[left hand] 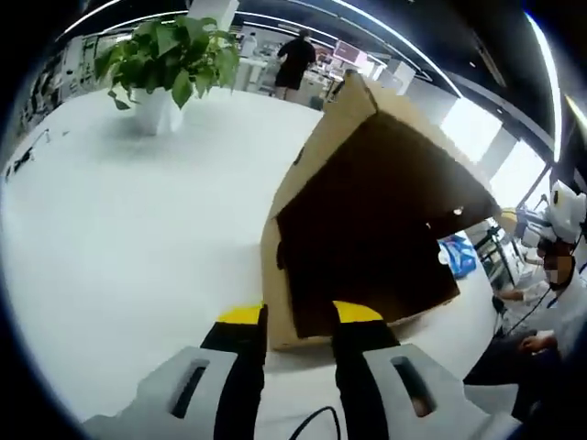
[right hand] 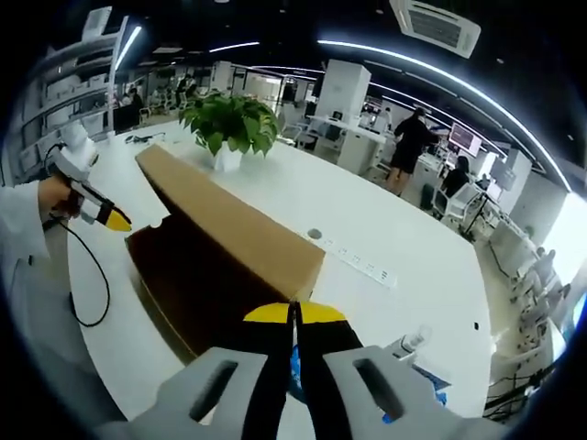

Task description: Operate the shoe box by opening the lid, removing the specified soft item, and placing it in the target area until the item is outside and the box remains undamaged.

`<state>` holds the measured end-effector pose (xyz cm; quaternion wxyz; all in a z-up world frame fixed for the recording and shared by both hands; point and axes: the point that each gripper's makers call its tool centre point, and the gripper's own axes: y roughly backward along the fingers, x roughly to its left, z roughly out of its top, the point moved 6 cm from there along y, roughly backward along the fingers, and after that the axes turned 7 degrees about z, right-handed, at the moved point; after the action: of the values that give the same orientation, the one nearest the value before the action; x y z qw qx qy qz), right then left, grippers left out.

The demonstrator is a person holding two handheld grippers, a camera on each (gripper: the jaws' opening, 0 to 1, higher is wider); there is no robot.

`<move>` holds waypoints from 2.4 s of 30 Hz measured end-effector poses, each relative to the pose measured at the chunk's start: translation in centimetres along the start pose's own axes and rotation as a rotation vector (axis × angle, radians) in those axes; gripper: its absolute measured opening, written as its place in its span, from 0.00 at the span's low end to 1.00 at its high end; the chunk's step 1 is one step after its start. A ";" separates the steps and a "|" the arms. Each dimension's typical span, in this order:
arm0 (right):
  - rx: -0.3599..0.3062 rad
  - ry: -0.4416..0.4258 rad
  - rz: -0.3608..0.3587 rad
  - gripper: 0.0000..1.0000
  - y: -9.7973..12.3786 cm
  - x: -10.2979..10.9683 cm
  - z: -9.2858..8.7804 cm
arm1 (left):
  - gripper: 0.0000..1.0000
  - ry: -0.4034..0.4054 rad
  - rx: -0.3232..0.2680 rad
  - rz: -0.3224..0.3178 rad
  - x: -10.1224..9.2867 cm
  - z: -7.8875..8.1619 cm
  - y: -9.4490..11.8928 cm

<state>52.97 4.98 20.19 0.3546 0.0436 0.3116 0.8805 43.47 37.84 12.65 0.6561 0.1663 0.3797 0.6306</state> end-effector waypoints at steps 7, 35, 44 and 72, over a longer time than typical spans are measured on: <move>0.006 0.009 0.004 0.00 0.0 0.3 -0.4 | 0.29 -0.009 -0.114 -0.034 -0.1 3.5 3.7; 0.032 0.079 0.035 0.00 0.2 1.2 -2.4 | 0.15 0.037 -0.167 -0.098 -2.7 6.1 2.9; 0.020 0.099 0.110 0.02 0.4 1.7 -3.1 | 0.15 0.041 -0.153 -0.093 -2.6 5.6 2.8; 0.133 0.052 0.277 0.17 -1.1 3.5 -7.3 | 0.18 0.021 -0.018 -0.109 -1.9 -0.2 1.2</move>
<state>48.81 4.09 13.16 0.2177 0.0867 0.3695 0.8992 42.64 36.18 13.92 0.6871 0.1328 0.3892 0.5990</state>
